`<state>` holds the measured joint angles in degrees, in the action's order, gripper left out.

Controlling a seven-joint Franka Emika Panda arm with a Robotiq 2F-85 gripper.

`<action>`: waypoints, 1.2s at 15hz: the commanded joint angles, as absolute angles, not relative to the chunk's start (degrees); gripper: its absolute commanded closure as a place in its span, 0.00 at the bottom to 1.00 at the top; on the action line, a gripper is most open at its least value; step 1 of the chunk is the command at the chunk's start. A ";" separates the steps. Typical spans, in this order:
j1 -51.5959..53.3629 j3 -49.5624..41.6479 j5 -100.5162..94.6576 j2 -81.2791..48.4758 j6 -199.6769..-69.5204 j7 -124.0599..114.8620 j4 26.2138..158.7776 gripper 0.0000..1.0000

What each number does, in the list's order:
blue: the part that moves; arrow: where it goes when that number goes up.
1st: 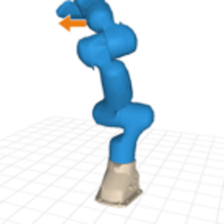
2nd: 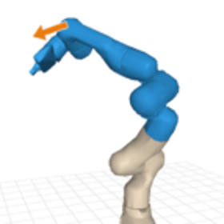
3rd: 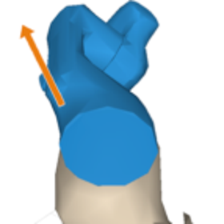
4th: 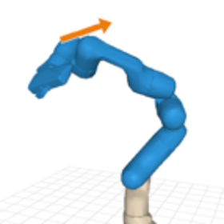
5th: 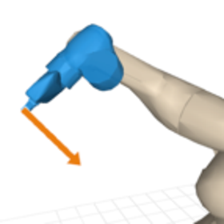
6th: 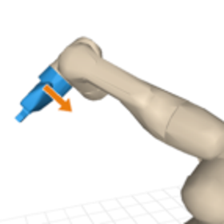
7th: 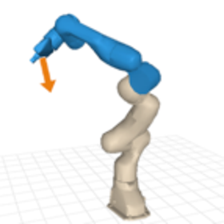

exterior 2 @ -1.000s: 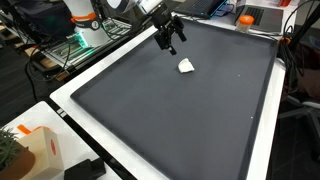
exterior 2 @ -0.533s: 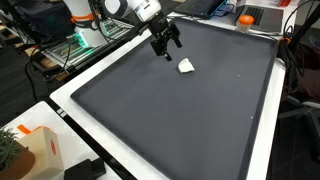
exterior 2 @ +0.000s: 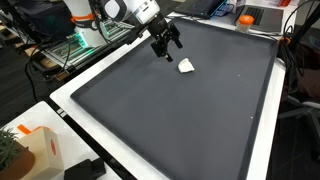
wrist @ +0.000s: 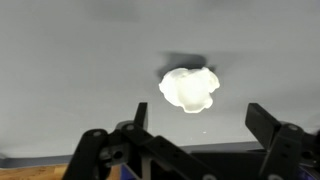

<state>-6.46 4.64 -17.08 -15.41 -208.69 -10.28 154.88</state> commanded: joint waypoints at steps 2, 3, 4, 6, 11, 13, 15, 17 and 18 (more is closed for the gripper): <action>-8.07 5.20 -18.38 -16.97 -214.72 -9.49 155.56 0.00; -8.11 5.16 -18.60 -17.28 -215.43 -9.56 155.49 0.00; -8.14 5.13 -18.73 -17.64 -215.92 -9.69 155.37 0.00; -8.16 5.05 -18.80 -18.18 -217.10 -9.70 155.34 0.00; -8.21 4.92 -18.90 -19.41 -219.56 -9.61 155.13 0.00; -8.30 4.92 -19.08 -19.99 -220.71 -9.78 155.08 0.00; -8.36 4.93 -19.21 -20.65 -221.69 -9.93 154.98 0.00; -8.49 4.98 -19.40 -20.90 -221.97 -10.24 154.97 0.00; -8.96 5.22 -20.26 -20.33 -220.81 -11.07 155.06 0.00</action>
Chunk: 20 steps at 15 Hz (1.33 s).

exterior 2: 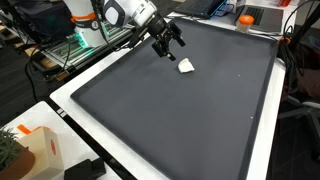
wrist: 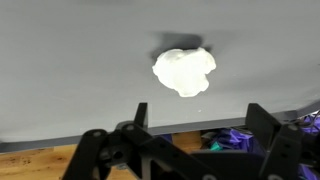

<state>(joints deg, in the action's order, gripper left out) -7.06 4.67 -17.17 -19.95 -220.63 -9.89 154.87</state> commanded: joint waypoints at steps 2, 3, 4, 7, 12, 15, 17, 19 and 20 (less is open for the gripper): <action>-10.06 5.62 -22.53 -18.05 -219.36 -12.38 155.53 0.00; -11.57 6.42 -25.72 -15.87 -216.29 -15.15 155.66 0.00; -14.05 7.43 -31.74 -13.23 -212.41 -19.92 155.67 0.00; -23.65 17.27 -45.83 -8.28 -199.12 -33.81 154.21 0.00; -29.15 31.24 -46.57 -10.05 -176.23 -43.09 147.93 0.00; -34.39 42.33 -29.60 -11.25 -164.28 -30.73 143.85 0.00; -38.05 48.68 -19.42 -10.29 -156.03 -23.67 139.71 0.00; -40.37 52.45 -9.47 -7.30 -146.66 -17.47 134.93 0.00; -40.76 52.89 -5.00 -5.58 -141.92 -14.15 132.65 0.00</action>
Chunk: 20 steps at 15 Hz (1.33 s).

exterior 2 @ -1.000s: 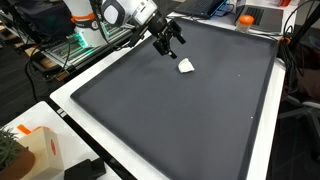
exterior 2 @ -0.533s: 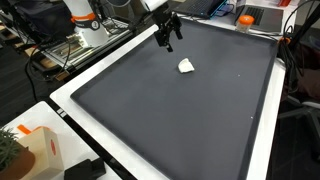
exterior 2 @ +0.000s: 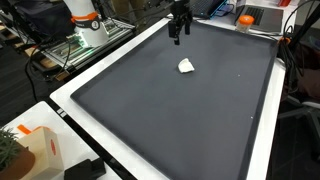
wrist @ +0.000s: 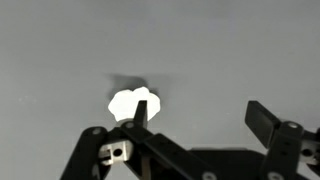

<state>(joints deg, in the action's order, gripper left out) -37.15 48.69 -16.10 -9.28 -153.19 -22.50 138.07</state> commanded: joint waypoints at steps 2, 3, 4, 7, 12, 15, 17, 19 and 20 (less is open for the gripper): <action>-29.98 40.83 2.54 -1.27 -132.91 -8.65 127.37 0.00; -28.26 37.75 3.08 -0.35 -127.89 -7.43 123.98 0.00; -22.86 33.51 0.64 -3.13 -134.62 -9.77 127.32 0.00; -14.70 24.87 0.73 -2.10 -132.74 -9.21 125.53 0.00; -4.28 15.63 -0.69 -6.66 -132.95 -14.83 127.16 0.00; 1.68 11.15 -7.16 -10.18 -134.47 -22.79 125.95 0.00; 5.09 8.70 -12.72 -11.99 -135.97 -28.94 125.27 0.00; 8.38 6.38 -18.47 -13.97 -137.09 -35.27 124.24 0.00; 10.13 5.02 -22.03 -15.13 -137.84 -39.21 123.58 0.00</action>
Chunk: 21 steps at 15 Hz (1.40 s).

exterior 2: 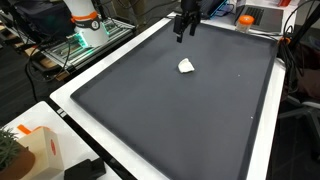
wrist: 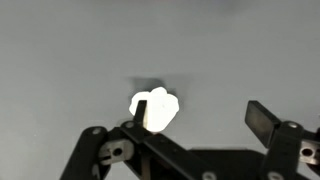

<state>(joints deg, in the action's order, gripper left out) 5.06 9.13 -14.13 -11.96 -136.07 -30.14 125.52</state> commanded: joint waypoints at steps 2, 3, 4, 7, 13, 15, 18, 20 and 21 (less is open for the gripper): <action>13.04 2.82 -28.03 -17.70 -136.65 -45.97 121.15 0.00; 14.48 1.89 -30.75 -19.23 -135.04 -49.00 119.57 0.00; 15.51 1.24 -32.57 -20.70 -134.19 -50.96 118.26 0.00; 17.54 -0.14 -35.50 -24.47 -131.29 -55.18 114.74 0.00; 18.47 -1.09 -34.92 -29.62 -126.95 -56.75 110.02 0.17; 18.47 -1.59 -34.97 -31.07 -126.32 -56.96 108.64 0.22; 18.12 -2.24 -34.35 -32.68 -125.07 -56.36 106.98 0.25; 17.99 -2.60 -34.08 -33.69 -124.15 -56.16 105.99 0.30; 17.91 -2.70 -33.81 -34.18 -123.52 -55.94 105.55 0.31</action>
<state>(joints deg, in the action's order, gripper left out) 17.50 -2.00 -34.27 -32.01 -125.99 -55.55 107.66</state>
